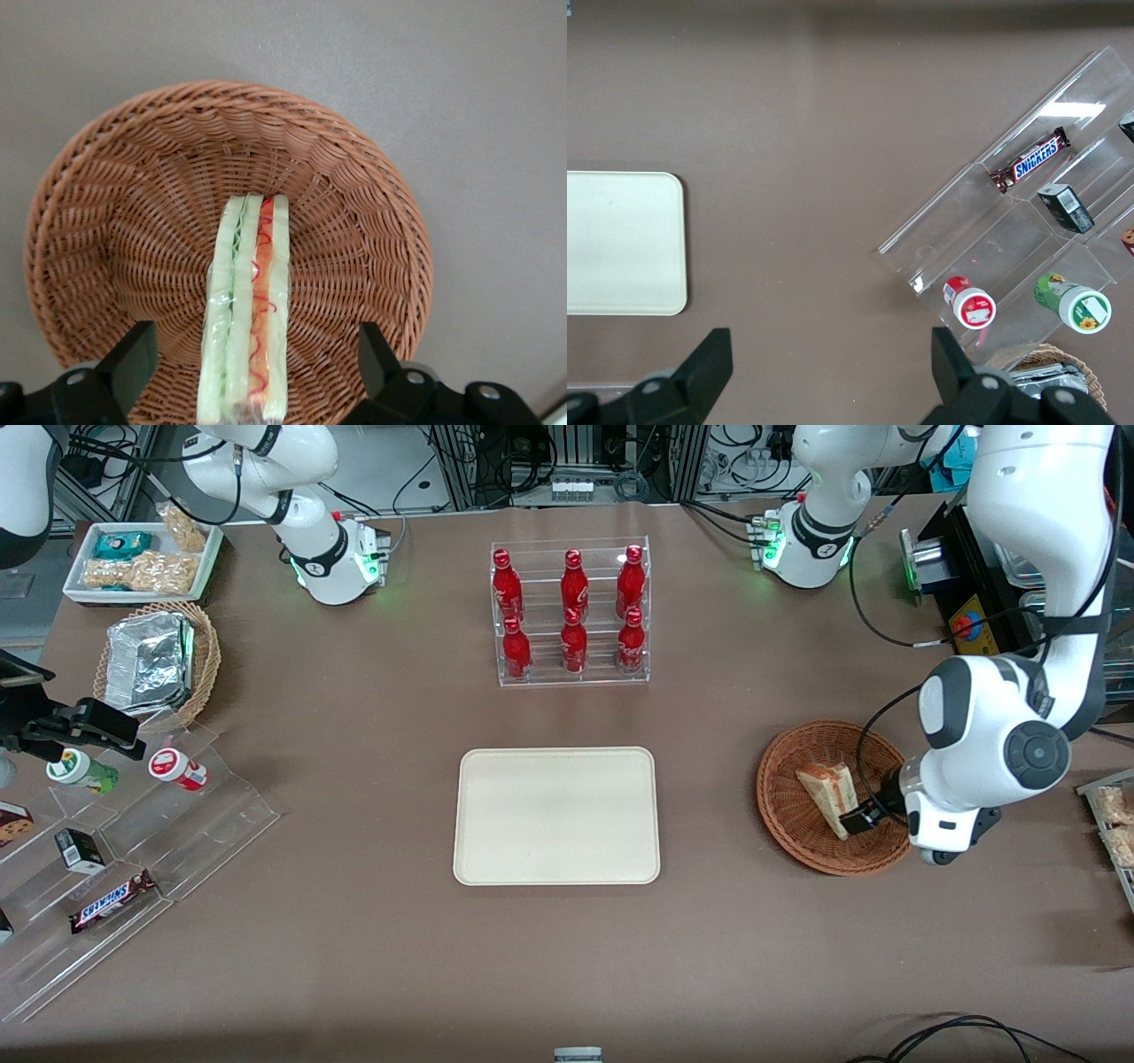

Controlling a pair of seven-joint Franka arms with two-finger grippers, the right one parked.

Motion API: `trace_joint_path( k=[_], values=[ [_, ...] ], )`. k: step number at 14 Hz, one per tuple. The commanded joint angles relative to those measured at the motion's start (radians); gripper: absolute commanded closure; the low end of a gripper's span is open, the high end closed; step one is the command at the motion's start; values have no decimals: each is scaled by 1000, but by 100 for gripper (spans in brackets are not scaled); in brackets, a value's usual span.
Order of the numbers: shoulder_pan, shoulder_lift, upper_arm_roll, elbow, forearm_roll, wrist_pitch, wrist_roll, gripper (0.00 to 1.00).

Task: Place sandwich from basket to tray
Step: 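Lower the open left gripper over the wrapped sandwich in the basket, then close the left gripper on the sandwich and lift it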

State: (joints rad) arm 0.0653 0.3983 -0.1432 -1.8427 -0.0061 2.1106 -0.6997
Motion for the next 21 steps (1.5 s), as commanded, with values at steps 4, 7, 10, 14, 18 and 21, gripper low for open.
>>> trace_joint_path(
  k=[4, 7, 10, 14, 18, 21],
  values=[
    [-25, 48, -1, -19, -12, 19, -47, 0],
    [-25, 50, -1, -64, -11, 32, -47, 0],
    [-27, 43, -1, -151, -5, 101, -46, 0],
    [-27, 44, -1, -171, 1, 118, -37, 61],
    [-24, 20, 1, -139, 6, 83, -12, 94],
    [-53, -24, -12, -35, 5, -96, 46, 94]
  ],
)
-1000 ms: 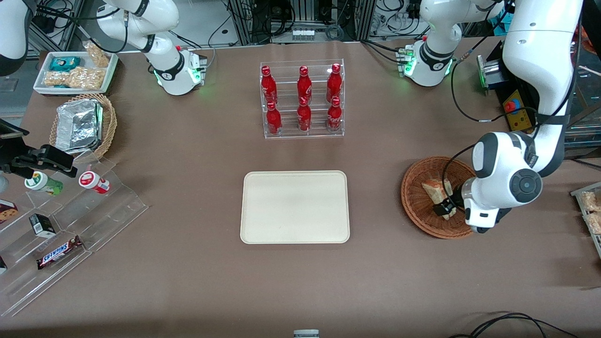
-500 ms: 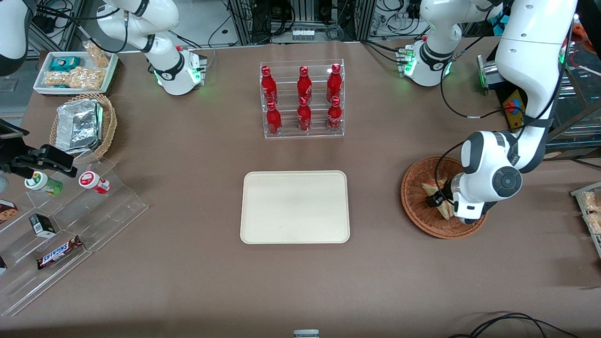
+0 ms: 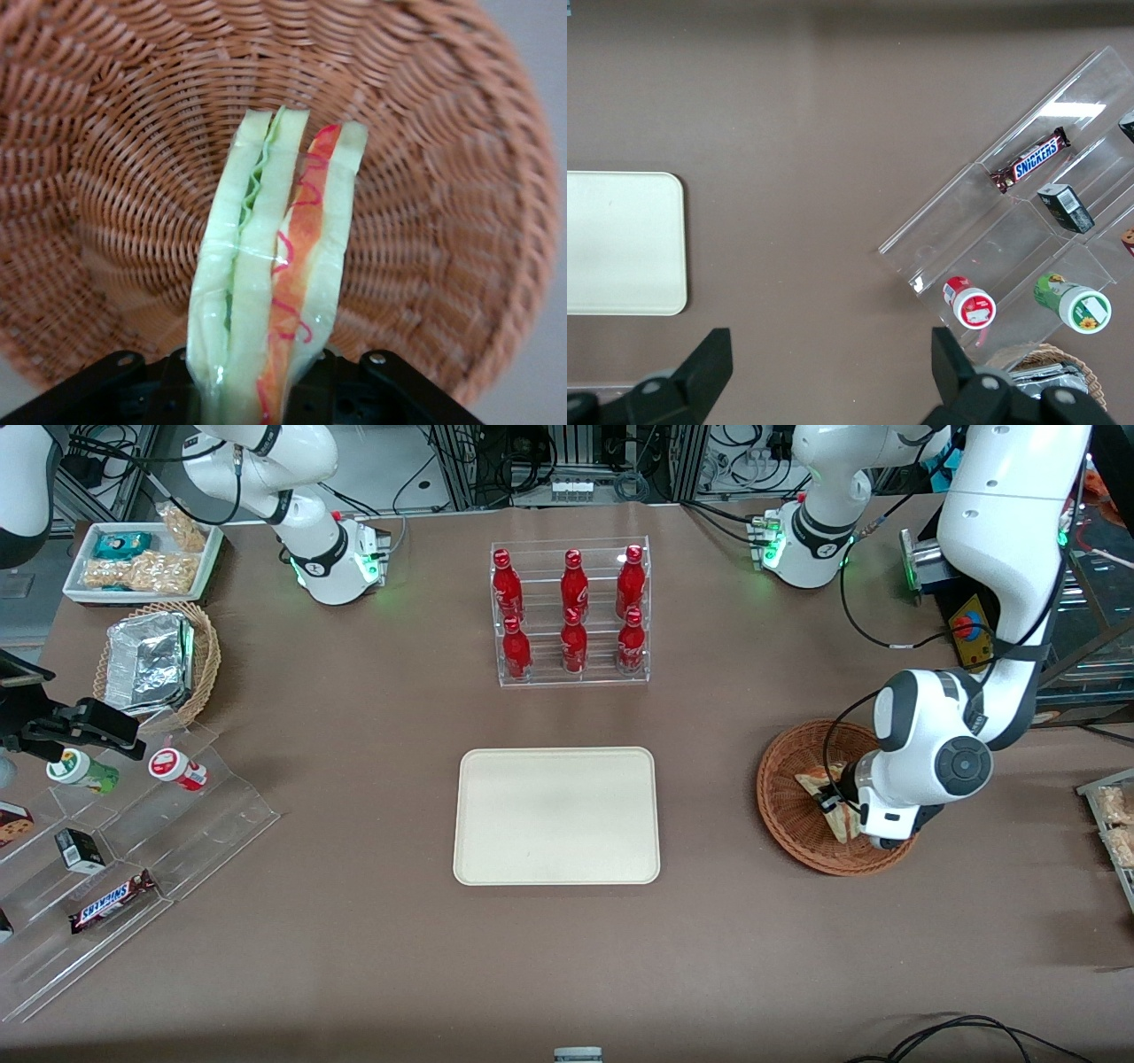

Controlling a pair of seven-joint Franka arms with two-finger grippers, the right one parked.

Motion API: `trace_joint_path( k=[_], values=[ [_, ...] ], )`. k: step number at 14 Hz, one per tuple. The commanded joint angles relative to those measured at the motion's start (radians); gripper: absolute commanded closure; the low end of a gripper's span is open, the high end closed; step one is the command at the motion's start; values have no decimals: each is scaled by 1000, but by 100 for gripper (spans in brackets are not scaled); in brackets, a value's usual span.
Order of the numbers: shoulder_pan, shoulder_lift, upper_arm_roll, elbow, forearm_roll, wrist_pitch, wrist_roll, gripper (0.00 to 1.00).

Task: Place sandwich from basket to tray
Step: 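Close the left gripper on the sandwich and lift it, then carry the sandwich with the left gripper over the cream tray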

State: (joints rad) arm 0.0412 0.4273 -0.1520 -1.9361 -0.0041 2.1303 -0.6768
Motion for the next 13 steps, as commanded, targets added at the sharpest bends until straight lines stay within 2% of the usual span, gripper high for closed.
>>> trace_joint_path(
  k=[1, 4, 7, 10, 11, 13],
  values=[
    [-56, -58, -12, 103, 0, -160, 35, 94],
    [-200, -10, -32, 221, 1, -174, 37, 93],
    [-357, 100, -31, 348, 4, -173, 26, 90],
    [-461, 186, -29, 423, 3, -145, -15, 90],
    [-492, 220, -29, 468, 9, -142, -33, 90],
    [-573, 330, -28, 608, 70, -144, -145, 90]
  ],
)
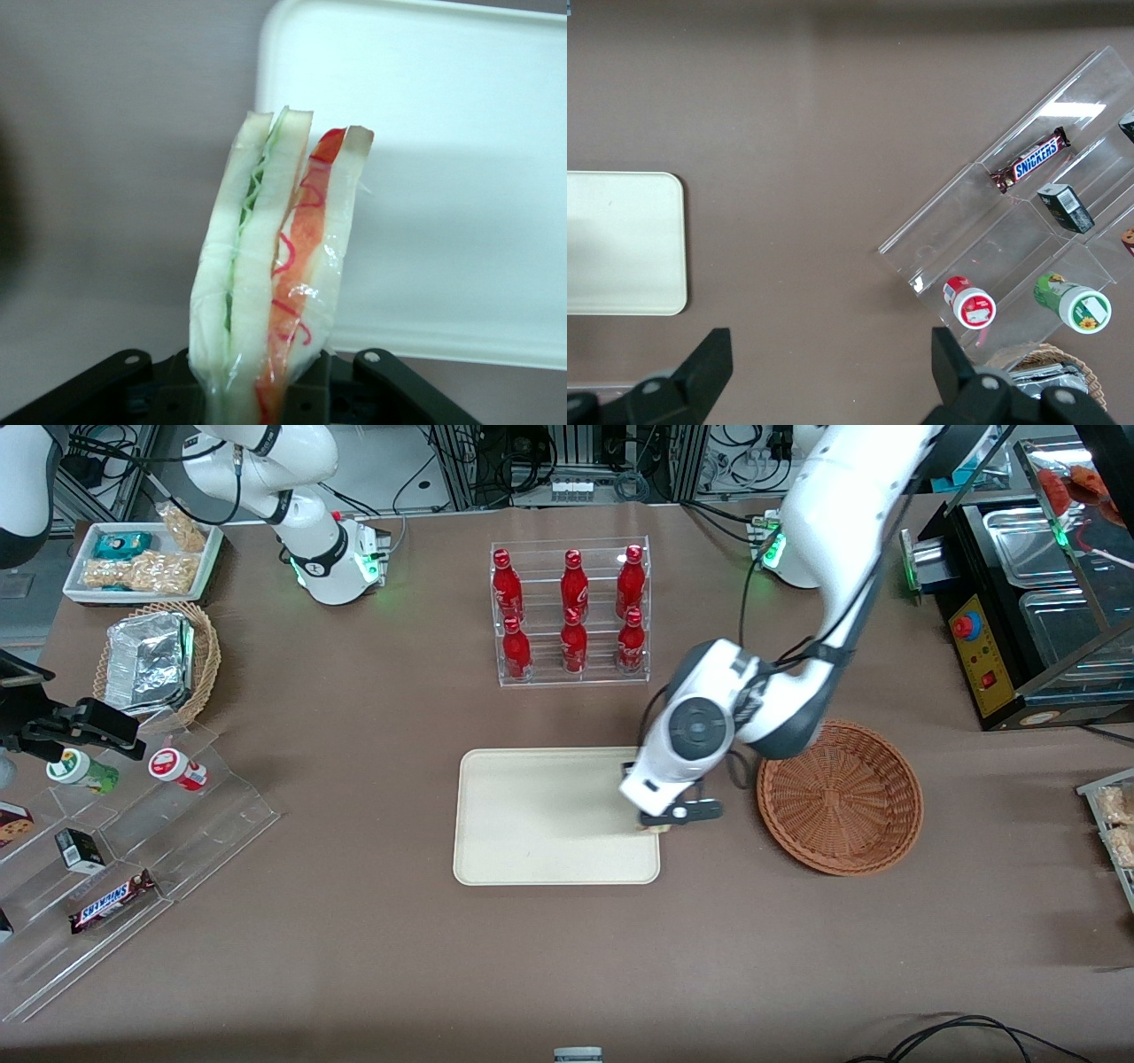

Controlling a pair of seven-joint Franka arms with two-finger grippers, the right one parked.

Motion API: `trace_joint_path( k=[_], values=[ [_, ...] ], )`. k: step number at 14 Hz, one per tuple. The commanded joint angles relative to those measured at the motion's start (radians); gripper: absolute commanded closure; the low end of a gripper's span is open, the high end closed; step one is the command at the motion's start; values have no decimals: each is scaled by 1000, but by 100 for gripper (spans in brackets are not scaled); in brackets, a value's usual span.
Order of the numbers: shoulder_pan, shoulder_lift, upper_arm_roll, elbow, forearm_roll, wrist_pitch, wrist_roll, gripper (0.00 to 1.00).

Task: Place sandwich from basket to tray
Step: 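Carry the sandwich with the left gripper over the cream tray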

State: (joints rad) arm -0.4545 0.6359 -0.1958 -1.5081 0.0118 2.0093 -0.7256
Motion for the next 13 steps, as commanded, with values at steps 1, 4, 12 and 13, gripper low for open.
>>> trace_joint_path(
  k=[1, 4, 12, 13],
  values=[
    [-123, 178, 25, 262, 110, -26, -201, 90],
    [-179, 303, 22, 405, 217, -20, -319, 91],
    [-234, 372, 21, 433, 221, 80, -293, 87],
    [-246, 370, 21, 431, 221, 72, -298, 87]
  ],
)
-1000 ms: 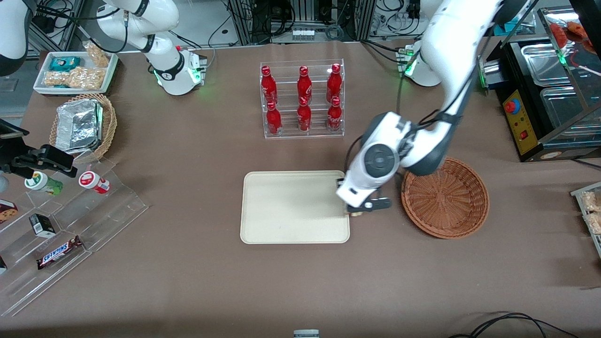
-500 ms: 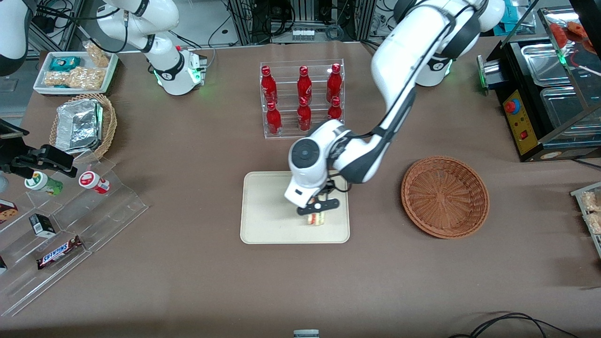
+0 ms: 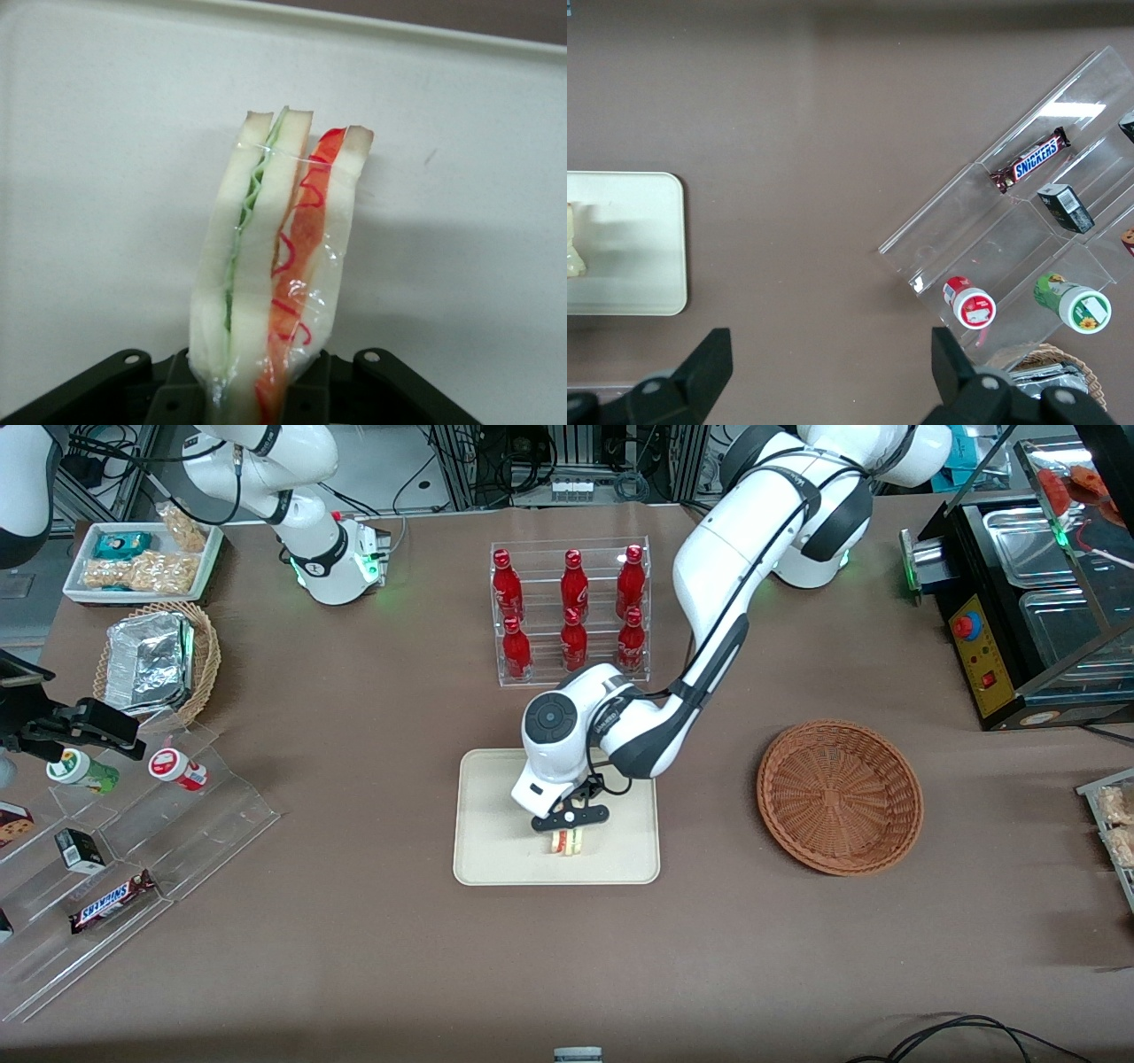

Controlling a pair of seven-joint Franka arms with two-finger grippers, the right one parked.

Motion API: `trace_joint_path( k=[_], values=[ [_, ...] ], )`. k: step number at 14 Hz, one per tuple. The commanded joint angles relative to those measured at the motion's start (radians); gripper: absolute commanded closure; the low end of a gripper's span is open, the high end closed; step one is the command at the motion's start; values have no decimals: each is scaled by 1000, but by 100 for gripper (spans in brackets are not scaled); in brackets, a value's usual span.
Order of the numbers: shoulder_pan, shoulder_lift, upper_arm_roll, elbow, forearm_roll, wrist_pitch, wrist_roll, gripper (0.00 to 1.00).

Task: Place sandwich from basket to tray
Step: 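Carry the sandwich with the left gripper over the cream tray, then lower the sandwich onto the tray and open the left gripper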

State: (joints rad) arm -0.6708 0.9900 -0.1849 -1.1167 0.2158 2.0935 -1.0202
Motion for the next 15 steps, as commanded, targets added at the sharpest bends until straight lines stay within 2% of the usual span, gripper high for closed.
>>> trace_joint_path(
  k=[1, 2, 5, 6, 7, 9, 11, 15],
  values=[
    [-41, 18, 12, 38, 17, -13, -5, 87],
    [-41, 16, 12, 37, 17, -13, -5, 84],
    [-41, 13, 13, 38, 17, -12, -35, 66],
    [-41, 12, 15, 40, 17, -10, -58, 40],
    [-39, 6, 18, 41, 17, -10, -75, 21],
    [-33, -7, 18, 43, 16, -10, -81, 20],
    [-33, -25, 19, 43, 17, -20, -87, 0],
    [-32, -91, 45, 43, 14, -117, -124, 0]
  ],
)
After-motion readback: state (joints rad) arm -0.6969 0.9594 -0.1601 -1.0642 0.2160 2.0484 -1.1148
